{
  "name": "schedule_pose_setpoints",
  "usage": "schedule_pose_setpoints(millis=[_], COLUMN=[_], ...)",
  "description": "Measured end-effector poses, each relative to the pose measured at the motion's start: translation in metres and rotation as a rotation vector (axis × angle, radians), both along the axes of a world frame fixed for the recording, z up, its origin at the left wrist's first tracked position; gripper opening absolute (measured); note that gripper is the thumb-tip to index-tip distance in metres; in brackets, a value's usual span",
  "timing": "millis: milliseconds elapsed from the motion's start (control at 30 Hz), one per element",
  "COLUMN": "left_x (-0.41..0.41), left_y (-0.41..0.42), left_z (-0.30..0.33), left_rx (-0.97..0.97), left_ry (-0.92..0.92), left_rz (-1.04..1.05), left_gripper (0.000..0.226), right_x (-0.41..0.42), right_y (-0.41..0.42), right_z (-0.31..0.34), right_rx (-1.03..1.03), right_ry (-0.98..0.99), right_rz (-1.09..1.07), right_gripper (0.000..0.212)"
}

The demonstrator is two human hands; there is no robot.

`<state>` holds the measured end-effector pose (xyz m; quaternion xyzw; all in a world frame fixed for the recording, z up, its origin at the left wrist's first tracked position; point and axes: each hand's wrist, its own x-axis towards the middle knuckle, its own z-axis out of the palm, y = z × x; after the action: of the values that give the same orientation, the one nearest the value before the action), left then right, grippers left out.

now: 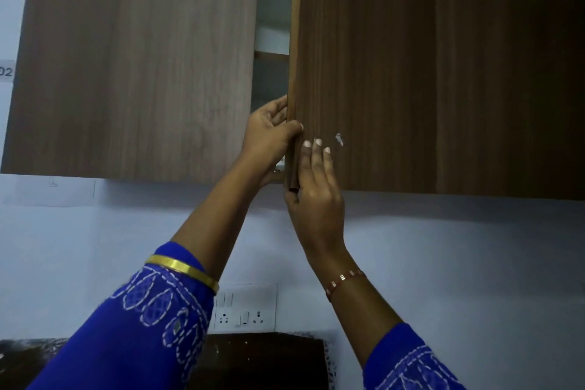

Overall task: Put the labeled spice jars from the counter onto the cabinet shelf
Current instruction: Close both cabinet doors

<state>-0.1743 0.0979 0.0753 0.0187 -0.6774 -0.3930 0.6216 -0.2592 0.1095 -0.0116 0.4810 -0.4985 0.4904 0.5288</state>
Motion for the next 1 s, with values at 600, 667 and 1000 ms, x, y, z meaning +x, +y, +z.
schedule_pose_setpoints(millis=[600,667,1000], left_x=[0.008,0.011,0.026], left_y=[-0.116,-0.126,-0.199], left_z=[-0.011,-0.019,-0.059], left_rx=[-0.190,-0.317,-0.686], left_ry=[-0.106,-0.134,-0.519], left_rz=[0.419,0.557,1.112], left_gripper=[0.040,0.038,0.057], right_x=[0.006,0.005,0.001], right_y=[-0.094,-0.105,-0.146], right_z=[0.008,0.008,0.009], right_rx=[0.196,0.196,0.184], right_ry=[0.078,0.083,0.136], right_rz=[-0.398,-0.422,-0.552], right_gripper=[0.066,0.066,0.063])
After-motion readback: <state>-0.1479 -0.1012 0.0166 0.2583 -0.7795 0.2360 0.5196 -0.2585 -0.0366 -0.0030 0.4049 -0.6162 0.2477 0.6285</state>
